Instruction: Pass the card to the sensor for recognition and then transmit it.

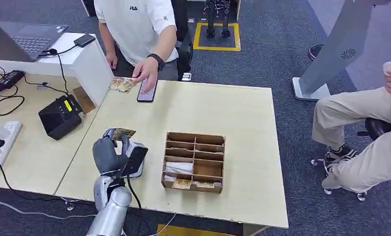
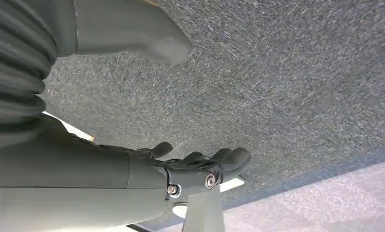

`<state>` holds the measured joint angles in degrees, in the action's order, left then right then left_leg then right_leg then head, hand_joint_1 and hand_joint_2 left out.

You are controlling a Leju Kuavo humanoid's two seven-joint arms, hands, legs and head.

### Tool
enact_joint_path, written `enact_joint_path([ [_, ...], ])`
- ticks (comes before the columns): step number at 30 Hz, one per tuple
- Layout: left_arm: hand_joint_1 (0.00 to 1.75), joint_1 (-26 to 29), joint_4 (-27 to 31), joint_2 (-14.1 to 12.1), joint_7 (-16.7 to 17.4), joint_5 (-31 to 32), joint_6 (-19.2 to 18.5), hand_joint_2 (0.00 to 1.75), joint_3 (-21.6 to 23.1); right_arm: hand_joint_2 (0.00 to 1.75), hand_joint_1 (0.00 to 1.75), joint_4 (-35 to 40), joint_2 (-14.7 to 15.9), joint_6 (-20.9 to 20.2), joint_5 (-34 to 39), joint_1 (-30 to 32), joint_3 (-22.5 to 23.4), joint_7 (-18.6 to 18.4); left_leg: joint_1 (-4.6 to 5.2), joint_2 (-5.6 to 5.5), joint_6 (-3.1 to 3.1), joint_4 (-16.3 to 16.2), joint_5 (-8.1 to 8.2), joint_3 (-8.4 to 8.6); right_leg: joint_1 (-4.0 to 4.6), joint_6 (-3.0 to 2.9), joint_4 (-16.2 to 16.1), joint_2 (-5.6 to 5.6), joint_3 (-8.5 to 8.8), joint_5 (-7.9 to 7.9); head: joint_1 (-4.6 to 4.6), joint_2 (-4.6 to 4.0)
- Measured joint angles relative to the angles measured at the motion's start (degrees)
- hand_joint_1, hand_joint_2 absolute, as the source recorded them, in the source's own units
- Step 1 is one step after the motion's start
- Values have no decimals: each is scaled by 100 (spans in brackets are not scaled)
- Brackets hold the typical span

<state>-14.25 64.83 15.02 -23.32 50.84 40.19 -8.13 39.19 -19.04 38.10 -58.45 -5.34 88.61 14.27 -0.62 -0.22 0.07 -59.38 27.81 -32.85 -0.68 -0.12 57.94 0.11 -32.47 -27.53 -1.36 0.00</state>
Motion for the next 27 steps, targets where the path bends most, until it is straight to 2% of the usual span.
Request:
enact_joint_path([
  [4, 175, -384, 33, -107, 297, -324, -96, 175, 313, 175, 0, -57, 0, 0, -79, -8, -2, 94, 0, 0, -1, -1, -3, -1, 0, 0, 0, 0, -1, 1, 0, 0],
  [10, 175, -996, -101, -249, 516, -756, -240, 175, 673, 175, 0, -175, 7, 0, -112, -28, -2, 197, 0, 0, -1, -1, -3, -2, 0, 0, 0, 1, -2, 2, 0, 0],
  [17, 175, -1719, -625, -389, 802, -852, -223, 175, 959, 175, 0, -293, 20, 0, -291, -55, -4, 293, 0, 0, -1, -1, -4, -4, 0, 0, 0, 2, -4, 3, 0, 0],
  [22, 173, -2009, -927, -450, 916, -841, -197, 175, 1069, 175, 0, -356, 37, 0, -302, -67, -4, 348, 1, 0, -1, -1, -4, -4, 0, 0, 0, 3, -5, 3, -2, 0],
  [24, 152, -2153, -1129, -474, 994, -835, -171, 175, 1108, 175, 0, -385, 46, 0, -308, -78, -4, 361, 0, 0, -1, -2, -4, -6, 0, 0, 0, 2, -5, 3, 0, 0],
  [25, 115, -2223, -1216, -487, 1023, -835, -170, 175, 1114, 175, 0, -398, 48, 0, -310, -90, -4, 365, 1, 0, -1, -1, -4, -6, 0, 0, 0, 2, -6, 3, 0, 0],
  [26, 3, -2286, -1315, -503, 1049, -835, -168, 175, 1121, 175, 0, -417, 52, 0, -319, -101, -2, 369, 1, 1, -1, -1, -4, -5, 0, 0, 0, 4, -6, 3, 0, 0],
  [27, 0, -2344, -1402, -518, 1058, -822, -166, 175, 1136, 175, 0, -433, 57, 0, -339, -107, -2, 372, 0, 1, -1, -2, -4, -5, 0, 0, 0, 4, -6, 3, 2, 0],
])
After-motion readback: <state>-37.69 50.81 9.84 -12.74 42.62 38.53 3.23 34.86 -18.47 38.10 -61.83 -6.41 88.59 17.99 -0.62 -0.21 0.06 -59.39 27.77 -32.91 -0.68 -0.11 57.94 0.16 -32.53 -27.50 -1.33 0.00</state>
